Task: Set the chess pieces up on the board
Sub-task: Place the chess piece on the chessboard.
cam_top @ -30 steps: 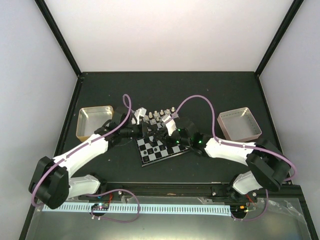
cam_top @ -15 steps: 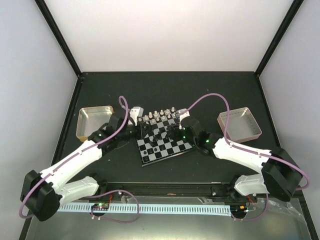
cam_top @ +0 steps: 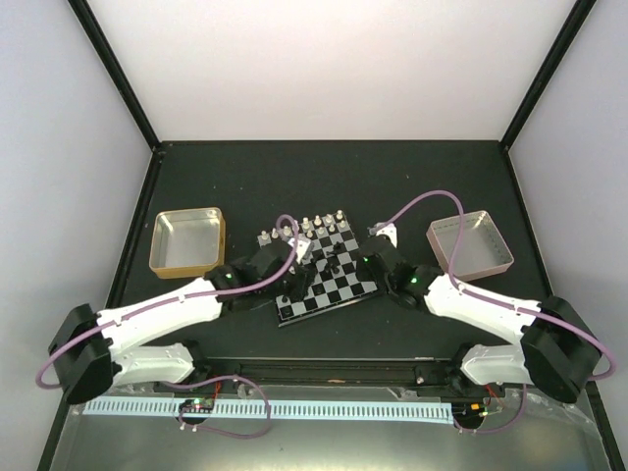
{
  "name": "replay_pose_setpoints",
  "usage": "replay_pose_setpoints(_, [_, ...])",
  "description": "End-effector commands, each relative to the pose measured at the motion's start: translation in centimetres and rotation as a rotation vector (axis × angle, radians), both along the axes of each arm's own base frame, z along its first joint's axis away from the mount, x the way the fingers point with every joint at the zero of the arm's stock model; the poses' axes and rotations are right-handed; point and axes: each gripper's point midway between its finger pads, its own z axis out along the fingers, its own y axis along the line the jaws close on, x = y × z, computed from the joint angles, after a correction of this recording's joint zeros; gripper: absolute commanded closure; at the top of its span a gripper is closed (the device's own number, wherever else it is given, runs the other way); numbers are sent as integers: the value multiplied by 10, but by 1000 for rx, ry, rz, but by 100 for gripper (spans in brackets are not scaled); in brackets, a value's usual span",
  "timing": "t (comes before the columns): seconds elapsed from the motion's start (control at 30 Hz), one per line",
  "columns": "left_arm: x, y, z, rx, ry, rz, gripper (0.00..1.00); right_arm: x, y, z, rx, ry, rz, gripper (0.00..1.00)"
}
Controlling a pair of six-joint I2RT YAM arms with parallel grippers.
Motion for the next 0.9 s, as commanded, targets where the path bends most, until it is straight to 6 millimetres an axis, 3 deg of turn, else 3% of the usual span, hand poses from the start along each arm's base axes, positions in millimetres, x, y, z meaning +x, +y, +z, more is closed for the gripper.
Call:
replay_pose_setpoints(0.0, [0,-25,5,84,-101,-43,91,9,-18,8,38,4,-137,50])
replay_pose_setpoints(0.13, [-12,-41,-10,157,-110,-73,91,9,-27,-3,61,47,-172,50])
replay_pose_setpoints(0.33, [-21,-45,-47,215,-44,-65,91,10,-35,-11,68,71,-187,50])
replay_pose_setpoints(0.47, [-26,-54,-58,207,-38,-103,90,10,-34,-13,82,78,-181,50])
replay_pose_setpoints(0.87, [-22,-53,-75,217,-72,-110,89,10,-31,-15,77,89,-163,50])
